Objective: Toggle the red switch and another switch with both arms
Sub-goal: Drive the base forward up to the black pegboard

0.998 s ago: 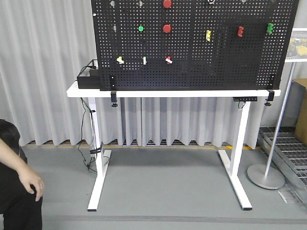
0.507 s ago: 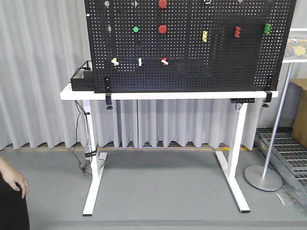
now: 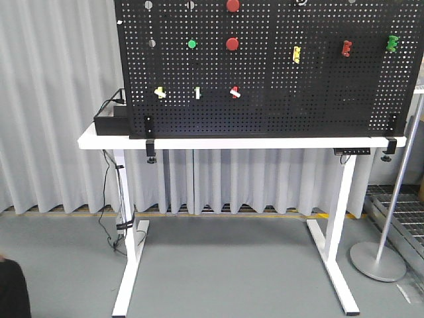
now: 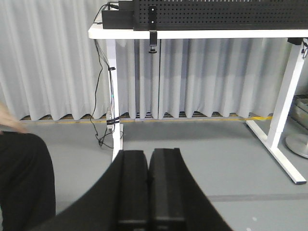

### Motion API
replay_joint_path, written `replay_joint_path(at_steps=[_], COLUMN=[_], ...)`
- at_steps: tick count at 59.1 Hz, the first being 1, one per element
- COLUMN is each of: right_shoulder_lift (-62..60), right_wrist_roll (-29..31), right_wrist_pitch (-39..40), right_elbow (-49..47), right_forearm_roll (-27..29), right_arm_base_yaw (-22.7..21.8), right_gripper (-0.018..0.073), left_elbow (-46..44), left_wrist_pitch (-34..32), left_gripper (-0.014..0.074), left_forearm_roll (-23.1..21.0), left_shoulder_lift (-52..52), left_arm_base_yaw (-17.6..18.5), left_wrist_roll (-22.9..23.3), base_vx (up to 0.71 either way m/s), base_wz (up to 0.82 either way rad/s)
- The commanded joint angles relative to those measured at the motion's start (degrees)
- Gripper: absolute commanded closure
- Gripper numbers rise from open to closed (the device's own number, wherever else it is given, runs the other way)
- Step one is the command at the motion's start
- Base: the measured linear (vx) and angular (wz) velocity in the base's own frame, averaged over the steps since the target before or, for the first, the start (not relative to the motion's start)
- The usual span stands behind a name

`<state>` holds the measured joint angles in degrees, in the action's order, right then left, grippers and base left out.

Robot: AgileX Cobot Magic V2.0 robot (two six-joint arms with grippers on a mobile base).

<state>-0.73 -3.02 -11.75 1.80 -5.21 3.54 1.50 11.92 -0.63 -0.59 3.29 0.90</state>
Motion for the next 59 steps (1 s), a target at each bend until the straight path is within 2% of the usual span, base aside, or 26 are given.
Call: replay_joint_path(at_steps=[1,59], right_shoulder_lift=[-0.53,-0.53], right_wrist_roll=[0.43,0.43], right_wrist_pitch=[4.76,4.76], right_elbow=[0.29,0.29], right_forearm_roll=[-0.53,-0.53], right_arm_base_yaw=[-0.25,-0.25], right_gripper=[0.0566,0.0566], left_elbow=[1.10,1.10], left_wrist_pitch=[-4.90,-4.90], left_gripper=[0.0594,0.0594], left_forearm_roll=[-0.59,-0.59], left_shoulder_lift=[-0.42,-0.42], left_arm_base_yaw=[-0.06,-0.06], left_wrist_roll=[0.11,0.11], base_vx=[0.23,0.38], base_wz=[-0.03,-0.02])
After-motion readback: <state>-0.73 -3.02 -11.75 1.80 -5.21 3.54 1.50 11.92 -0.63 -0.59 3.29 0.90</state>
